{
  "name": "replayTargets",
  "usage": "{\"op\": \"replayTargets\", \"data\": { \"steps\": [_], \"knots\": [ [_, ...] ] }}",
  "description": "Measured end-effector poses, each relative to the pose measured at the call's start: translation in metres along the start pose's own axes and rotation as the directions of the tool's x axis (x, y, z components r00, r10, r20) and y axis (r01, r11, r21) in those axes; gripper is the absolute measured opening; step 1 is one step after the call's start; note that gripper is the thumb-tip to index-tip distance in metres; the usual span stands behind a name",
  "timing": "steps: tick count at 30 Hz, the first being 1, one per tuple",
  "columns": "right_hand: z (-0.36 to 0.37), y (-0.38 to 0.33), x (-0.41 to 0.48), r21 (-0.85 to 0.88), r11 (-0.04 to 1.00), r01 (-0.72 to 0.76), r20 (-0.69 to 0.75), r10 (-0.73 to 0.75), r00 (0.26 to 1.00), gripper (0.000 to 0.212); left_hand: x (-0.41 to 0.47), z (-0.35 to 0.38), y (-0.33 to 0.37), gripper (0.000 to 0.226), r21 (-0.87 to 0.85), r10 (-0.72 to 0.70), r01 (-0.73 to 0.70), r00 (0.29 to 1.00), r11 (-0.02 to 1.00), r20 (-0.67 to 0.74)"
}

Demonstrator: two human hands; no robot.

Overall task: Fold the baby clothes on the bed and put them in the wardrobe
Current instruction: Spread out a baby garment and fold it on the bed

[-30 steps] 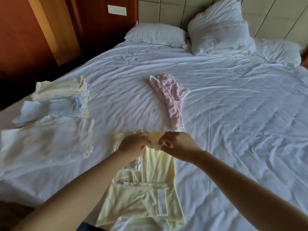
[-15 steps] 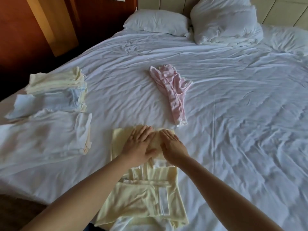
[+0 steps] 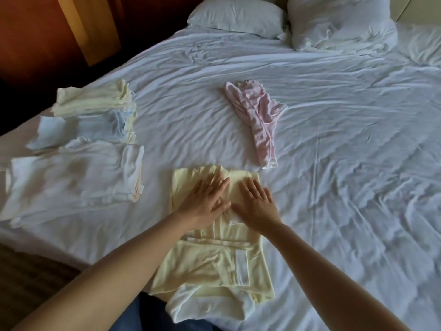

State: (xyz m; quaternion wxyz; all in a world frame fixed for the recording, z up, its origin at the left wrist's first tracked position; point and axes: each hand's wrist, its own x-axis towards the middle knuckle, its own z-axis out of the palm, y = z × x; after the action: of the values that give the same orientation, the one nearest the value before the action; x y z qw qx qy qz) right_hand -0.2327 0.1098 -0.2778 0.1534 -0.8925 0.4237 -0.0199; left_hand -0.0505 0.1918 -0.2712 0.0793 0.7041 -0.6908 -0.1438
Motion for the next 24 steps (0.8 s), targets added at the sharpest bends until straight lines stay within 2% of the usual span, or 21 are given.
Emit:
{"op": "replayTargets", "data": {
  "steps": [4,8,13,16,18,21,24],
  "knots": [
    [0.000,-0.007,-0.054,0.167,0.979,0.118,-0.108,-0.101,0.989,0.072,-0.064,-0.003,0.006,0.066,-0.072,0.041,-0.042,0.999,0.996,-0.028],
    [0.001,-0.019,-0.103,0.252,0.933,0.258,-0.240,-0.198,0.950,0.046,-0.124,-0.003,0.008,0.054,-0.134,0.063,-0.075,0.994,0.988,-0.089],
    [0.009,-0.029,-0.150,0.247,0.908,0.338,-0.288,-0.264,0.920,0.035,-0.181,0.005,0.006,0.064,-0.119,0.075,-0.088,0.991,0.989,-0.110],
    [0.018,-0.029,-0.167,0.244,0.899,0.363,-0.287,-0.291,0.913,0.041,-0.207,0.009,0.004,0.066,-0.110,0.096,-0.107,0.990,0.988,-0.100],
    [0.023,-0.025,-0.174,0.245,0.888,0.388,-0.278,-0.319,0.906,0.051,-0.219,0.011,0.007,0.073,-0.083,0.152,-0.153,0.988,0.985,-0.019],
    [0.023,-0.019,-0.183,0.156,0.905,0.395,-0.142,-0.375,0.916,0.075,-0.227,0.015,0.010,0.086,0.059,0.172,-0.179,0.978,0.982,0.117],
    [0.024,-0.017,-0.189,0.074,0.910,0.409,-0.082,-0.403,0.912,0.076,-0.226,0.025,0.009,0.075,0.082,0.175,-0.178,0.984,0.981,0.044]
  ]
}}
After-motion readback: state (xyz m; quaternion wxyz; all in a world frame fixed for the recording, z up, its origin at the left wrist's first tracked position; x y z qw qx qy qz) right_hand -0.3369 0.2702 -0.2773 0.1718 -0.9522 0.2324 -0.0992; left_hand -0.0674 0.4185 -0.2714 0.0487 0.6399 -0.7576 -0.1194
